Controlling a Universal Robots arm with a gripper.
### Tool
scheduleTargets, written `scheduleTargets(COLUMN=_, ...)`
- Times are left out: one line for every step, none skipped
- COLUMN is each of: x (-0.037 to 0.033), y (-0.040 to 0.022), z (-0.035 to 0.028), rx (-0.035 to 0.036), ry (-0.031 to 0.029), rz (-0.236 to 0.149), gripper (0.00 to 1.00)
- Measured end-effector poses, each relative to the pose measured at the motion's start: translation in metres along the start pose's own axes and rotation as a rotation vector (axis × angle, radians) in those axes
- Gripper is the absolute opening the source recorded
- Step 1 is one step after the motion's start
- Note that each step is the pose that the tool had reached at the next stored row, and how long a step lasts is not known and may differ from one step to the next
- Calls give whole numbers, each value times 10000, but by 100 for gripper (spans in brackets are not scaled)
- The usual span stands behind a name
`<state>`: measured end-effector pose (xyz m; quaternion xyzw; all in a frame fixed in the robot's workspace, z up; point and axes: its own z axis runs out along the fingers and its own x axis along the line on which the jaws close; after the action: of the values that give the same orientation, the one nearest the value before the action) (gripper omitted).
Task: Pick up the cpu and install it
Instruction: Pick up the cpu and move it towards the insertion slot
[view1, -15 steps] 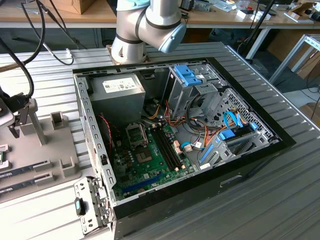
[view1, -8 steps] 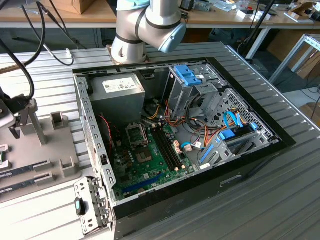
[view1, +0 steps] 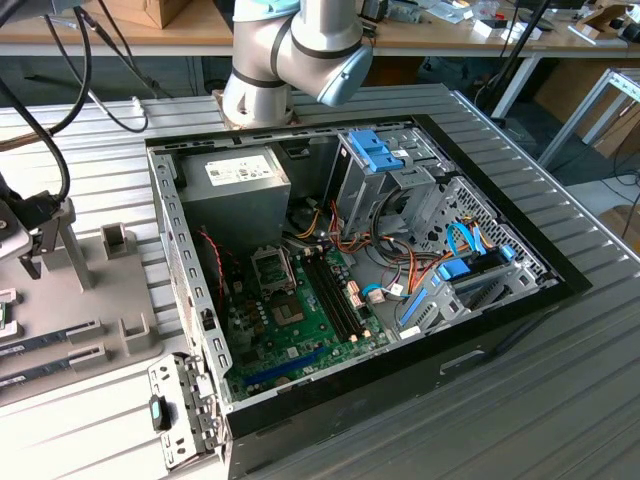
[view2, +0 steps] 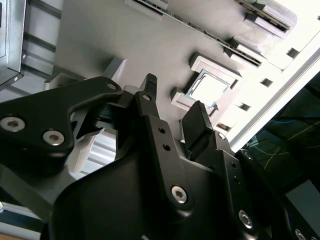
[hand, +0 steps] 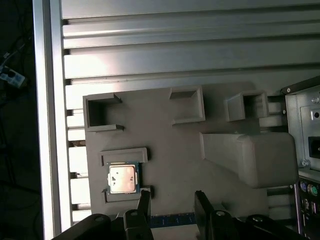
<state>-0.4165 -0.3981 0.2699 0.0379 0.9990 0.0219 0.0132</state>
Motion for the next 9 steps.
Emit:
scheduleTargets(x=0, y=0, z=3, rx=0, ry=-1, rz=1, gripper=48)
scheduleTargets(x=0, y=0, z=4, rx=0, ry=0, rz=0, gripper=48)
scheduleTargets(x=0, y=0, z=6, rx=0, ry=0, rz=0, gripper=48)
scheduleTargets(x=0, y=0, z=8, rx=0, ry=0, rz=0, gripper=48)
scheduleTargets(x=0, y=0, z=12, rx=0, ry=-1, rz=0, gripper=48)
scheduleTargets(x=0, y=-1, z=15, rx=0, ry=-1, rz=0, gripper=48)
scheduleTargets(x=0, y=-1, z=17, rx=-1, ry=-1, rz=0, gripper=48)
scheduleTargets(x=0, y=-1, z=19, rx=0, ry=-1, rz=0, gripper=48)
scheduleTargets(x=0, y=-1, z=21, rx=0, ry=0, rz=0, gripper=48)
